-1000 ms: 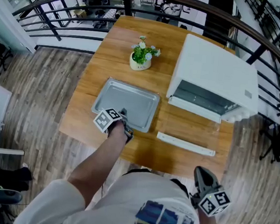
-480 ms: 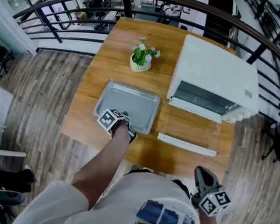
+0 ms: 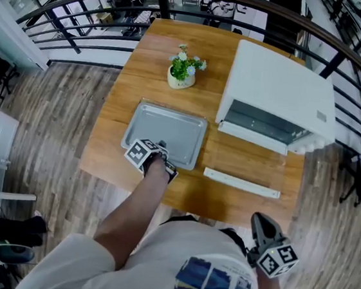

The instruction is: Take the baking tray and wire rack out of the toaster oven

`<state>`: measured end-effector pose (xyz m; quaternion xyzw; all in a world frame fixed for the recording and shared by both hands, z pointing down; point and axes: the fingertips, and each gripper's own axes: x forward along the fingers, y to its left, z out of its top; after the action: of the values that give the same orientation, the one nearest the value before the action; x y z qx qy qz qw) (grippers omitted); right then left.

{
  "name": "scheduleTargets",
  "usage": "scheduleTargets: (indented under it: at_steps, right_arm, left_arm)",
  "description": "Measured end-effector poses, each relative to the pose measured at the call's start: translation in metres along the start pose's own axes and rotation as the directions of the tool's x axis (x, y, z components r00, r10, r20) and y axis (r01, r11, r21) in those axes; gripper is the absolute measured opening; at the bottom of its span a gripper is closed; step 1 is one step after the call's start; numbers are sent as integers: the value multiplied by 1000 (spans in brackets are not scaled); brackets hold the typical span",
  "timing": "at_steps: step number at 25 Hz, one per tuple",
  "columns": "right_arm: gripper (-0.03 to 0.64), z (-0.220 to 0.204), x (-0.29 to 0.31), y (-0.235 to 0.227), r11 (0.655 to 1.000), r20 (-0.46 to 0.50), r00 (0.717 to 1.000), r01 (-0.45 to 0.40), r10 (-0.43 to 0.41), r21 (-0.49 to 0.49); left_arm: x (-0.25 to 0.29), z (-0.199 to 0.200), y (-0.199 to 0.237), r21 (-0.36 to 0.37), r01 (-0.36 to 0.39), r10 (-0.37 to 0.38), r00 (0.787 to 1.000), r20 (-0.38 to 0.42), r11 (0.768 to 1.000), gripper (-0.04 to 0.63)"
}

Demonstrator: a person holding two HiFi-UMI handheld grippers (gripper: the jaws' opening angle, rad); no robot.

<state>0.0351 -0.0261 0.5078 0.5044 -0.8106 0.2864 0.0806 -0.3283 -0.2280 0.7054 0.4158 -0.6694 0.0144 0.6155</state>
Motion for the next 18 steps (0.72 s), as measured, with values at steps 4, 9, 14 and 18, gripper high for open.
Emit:
scheduleTargets:
  at_steps: [4, 9, 14, 18]
  right_arm:
    - [2, -1, -2, 2, 1000, 1, 1000, -3, 3, 0]
    - [2, -3, -4, 4, 1000, 3, 1000, -8, 8, 0]
    - [2, -6, -6, 7, 1000, -1, 1000, -5, 5, 2]
    - [2, -10, -9, 9, 1000, -1, 1000, -2, 2, 5]
  left_arm:
    - [-4, -2, 6, 7, -7, 7, 1000, -4, 1000, 308]
    - [-12, -1, 8, 30, 13, -13, 1000, 11, 999, 308]
    - [-18, -2, 10, 37, 33, -33, 999, 4, 999, 308]
    - [-24, -4, 7, 73, 60, -61, 998, 13, 996, 308]
